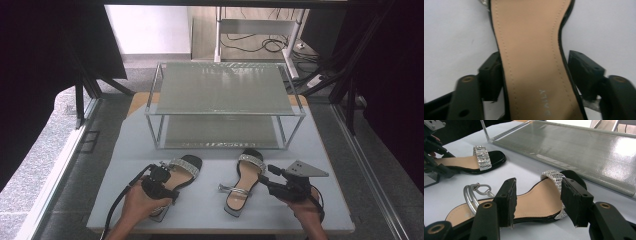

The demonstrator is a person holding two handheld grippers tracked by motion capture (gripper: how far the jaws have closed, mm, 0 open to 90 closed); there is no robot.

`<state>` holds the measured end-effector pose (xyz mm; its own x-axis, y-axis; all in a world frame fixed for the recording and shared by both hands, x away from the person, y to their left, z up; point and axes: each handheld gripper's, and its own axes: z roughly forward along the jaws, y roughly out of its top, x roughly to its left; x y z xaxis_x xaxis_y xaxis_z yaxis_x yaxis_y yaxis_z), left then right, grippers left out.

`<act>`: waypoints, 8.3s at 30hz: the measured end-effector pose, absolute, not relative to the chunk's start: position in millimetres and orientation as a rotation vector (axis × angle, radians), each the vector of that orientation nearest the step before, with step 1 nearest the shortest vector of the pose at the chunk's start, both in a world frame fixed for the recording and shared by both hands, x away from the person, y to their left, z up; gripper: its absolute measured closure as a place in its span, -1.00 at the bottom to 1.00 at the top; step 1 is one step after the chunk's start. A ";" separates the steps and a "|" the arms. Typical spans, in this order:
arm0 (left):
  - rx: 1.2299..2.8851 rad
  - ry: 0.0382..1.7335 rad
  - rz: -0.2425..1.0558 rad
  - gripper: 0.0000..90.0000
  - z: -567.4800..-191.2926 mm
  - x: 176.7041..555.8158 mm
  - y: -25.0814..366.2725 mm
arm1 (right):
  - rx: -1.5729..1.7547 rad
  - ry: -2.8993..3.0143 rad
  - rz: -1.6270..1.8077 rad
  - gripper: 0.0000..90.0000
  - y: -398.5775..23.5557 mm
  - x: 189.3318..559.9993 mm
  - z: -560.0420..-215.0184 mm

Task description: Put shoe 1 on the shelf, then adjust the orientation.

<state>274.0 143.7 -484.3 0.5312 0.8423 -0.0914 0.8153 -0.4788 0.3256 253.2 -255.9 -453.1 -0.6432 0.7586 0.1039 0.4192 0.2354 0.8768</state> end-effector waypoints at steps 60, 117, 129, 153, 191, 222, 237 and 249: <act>2.159 1.028 0.061 -0.06 -345.5 308.2 139.8 | 1.144 2.133 1.464 0.02 -270.4 254.3 -446.7; 1.988 1.327 0.020 -0.05 -269.7 474.9 93.3 | 1.177 2.112 1.465 0.00 -276.8 255.0 -451.0; 1.929 1.466 0.091 -0.05 -277.3 511.8 81.0 | 1.182 2.103 1.446 0.00 -279.2 249.5 -450.6; 1.895 1.680 0.101 -0.07 -312.7 547.1 65.6 | 1.169 2.134 1.417 0.00 -270.9 248.4 -456.8; 1.984 0.978 0.157 -0.32 -318.8 350.4 129.9 | 1.075 2.175 1.417 0.00 -261.1 249.0 -453.3; 1.952 1.079 0.116 -0.32 -447.0 279.3 186.4 | 0.791 2.402 1.368 1.00 -179.2 225.0 -450.6; 2.058 1.110 0.142 -0.32 -464.9 280.4 174.9 | 0.750 2.563 1.189 1.00 -144.9 230.4 -479.8; 2.090 1.112 0.103 -0.33 -473.3 279.4 171.0 | 0.751 2.642 1.137 1.00 -182.1 217.5 -473.9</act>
